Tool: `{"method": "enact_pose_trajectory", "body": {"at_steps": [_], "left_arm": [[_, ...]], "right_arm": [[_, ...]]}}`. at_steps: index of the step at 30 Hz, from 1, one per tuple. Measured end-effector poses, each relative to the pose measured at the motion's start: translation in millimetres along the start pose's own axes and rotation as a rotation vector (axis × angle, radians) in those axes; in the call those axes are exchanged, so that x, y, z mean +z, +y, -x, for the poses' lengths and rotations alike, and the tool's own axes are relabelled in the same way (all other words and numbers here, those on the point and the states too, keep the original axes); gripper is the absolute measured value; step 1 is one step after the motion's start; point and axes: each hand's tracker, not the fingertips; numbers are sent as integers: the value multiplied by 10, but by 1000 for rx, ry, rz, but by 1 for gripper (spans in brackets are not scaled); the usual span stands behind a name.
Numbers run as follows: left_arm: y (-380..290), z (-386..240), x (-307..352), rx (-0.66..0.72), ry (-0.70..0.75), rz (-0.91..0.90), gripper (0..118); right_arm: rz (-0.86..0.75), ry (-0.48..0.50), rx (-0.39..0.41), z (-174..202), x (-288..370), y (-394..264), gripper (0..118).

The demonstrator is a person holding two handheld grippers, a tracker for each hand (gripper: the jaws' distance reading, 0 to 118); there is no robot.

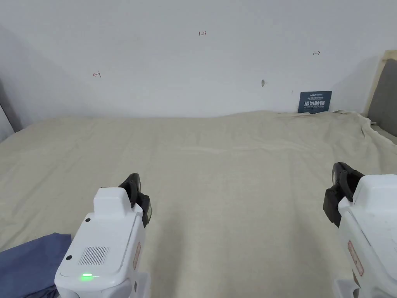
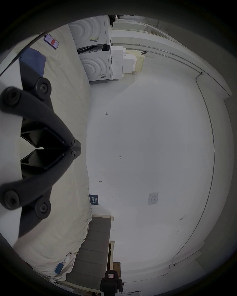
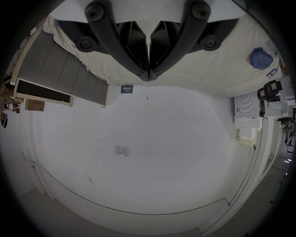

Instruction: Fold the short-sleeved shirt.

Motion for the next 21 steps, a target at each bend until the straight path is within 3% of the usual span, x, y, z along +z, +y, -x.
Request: {"method": "enact_pose_trajectory", "body": {"at_steps": [21], "left_arm": [[32, 19, 13, -23, 4, -12, 0]], "right_arm": [[0, 10, 11, 46, 7, 5, 0]]}}
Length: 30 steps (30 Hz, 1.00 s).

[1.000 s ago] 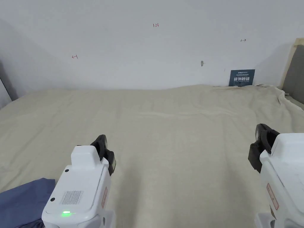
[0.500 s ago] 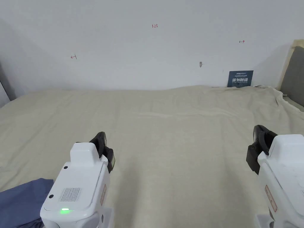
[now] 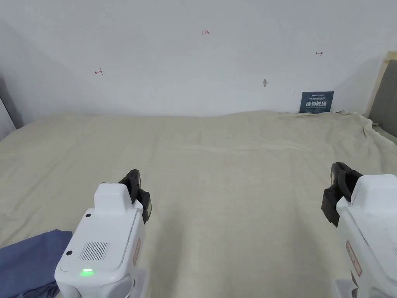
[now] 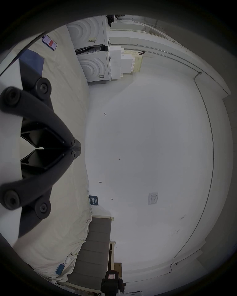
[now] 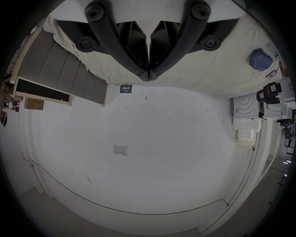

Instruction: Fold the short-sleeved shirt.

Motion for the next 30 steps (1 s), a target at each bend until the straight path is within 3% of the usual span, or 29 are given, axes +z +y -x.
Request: {"method": "enact_pose_trajectory", "body": {"at_steps": [30], "left_arm": [[-11, 20, 15, -9, 15, -5, 0]], "right_arm": [[-7, 0, 1, 35, 38, 43, 0]]}}
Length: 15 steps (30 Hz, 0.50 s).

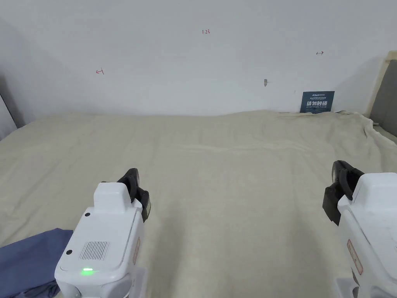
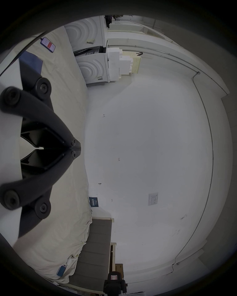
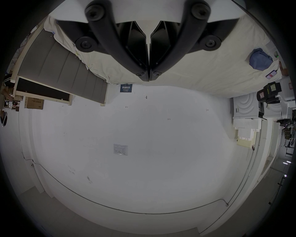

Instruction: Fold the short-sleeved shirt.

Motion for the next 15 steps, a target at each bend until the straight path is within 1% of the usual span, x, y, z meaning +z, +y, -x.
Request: {"method": "enact_pose_trajectory", "body": {"at_steps": [2, 3, 4, 5, 6, 7, 8, 9, 10, 11, 15], "left_arm": [[-3, 3, 3, -1, 6, -10, 0], [-3, 7, 3, 2, 9, -11, 5], [0, 17, 3, 7, 6, -12, 12], [0, 34, 2, 16, 9, -12, 23], [0, 46, -1, 24, 7, -10, 50], [0, 52, -11, 28, 13, -5, 73], [-2, 58, -25, 29, 24, 3, 90], [-6, 67, -34, 31, 28, 6, 107], [-12, 79, -35, 34, 29, 4, 114], [-13, 91, -34, 39, 28, 3, 117], [-13, 102, -21, 42, 32, -10, 118]], "right_arm": [[-2, -3, 2, 11, 8, 11, 2], [-2, -4, 1, 10, 10, 14, 7], [-4, -3, 0, -12, -2, -5, 19], [-8, -3, -2, -21, -5, -14, 36], [-8, -7, -3, -28, -7, -17, 64], [-4, -2, -6, -36, -14, -16, 80], [0, 4, -11, -37, -20, -14, 95], [1, 3, -14, -36, -23, -16, 104], [-4, -1, -15, -32, -19, -21, 105], [-12, -6, -15, -29, -12, -25, 106], [-12, -8, -19, -38, -30, -25, 109]]}}
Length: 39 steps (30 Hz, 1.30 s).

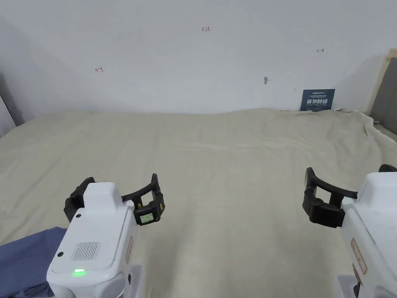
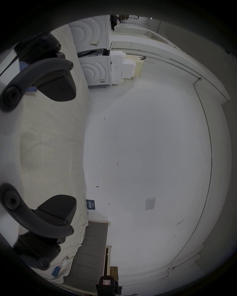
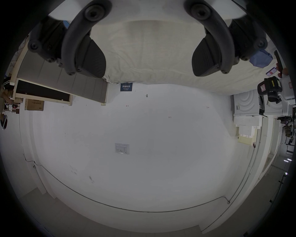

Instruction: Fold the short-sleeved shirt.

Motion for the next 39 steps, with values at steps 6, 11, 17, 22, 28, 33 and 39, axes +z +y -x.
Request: {"method": "enact_pose_trajectory", "body": {"at_steps": [6, 11, 17, 22, 28, 33, 39], "left_arm": [[0, 1, -11, -8, -5, -4, 118], [7, 8, -22, 15, -19, -3, 118], [5, -7, -20, 1, -17, -7, 118], [1, -11, -23, -7, -21, -9, 118], [-7, -8, -23, -12, -18, -8, 118], [-15, 3, -29, -17, -14, -3, 118], [-8, 7, -23, -15, -13, -1, 118]], "right_arm": [[-1, -8, -10, 45, 21, 32, 115], [0, -9, -5, 25, 9, 13, 115], [-5, -9, -7, 36, 13, 22, 115], [-7, -9, -7, 19, -3, 5, 115], [-10, -6, -7, 36, 5, 17, 115], [-8, -5, -4, 40, -1, 11, 115], [-11, -5, -6, 25, -3, -2, 115]]}}
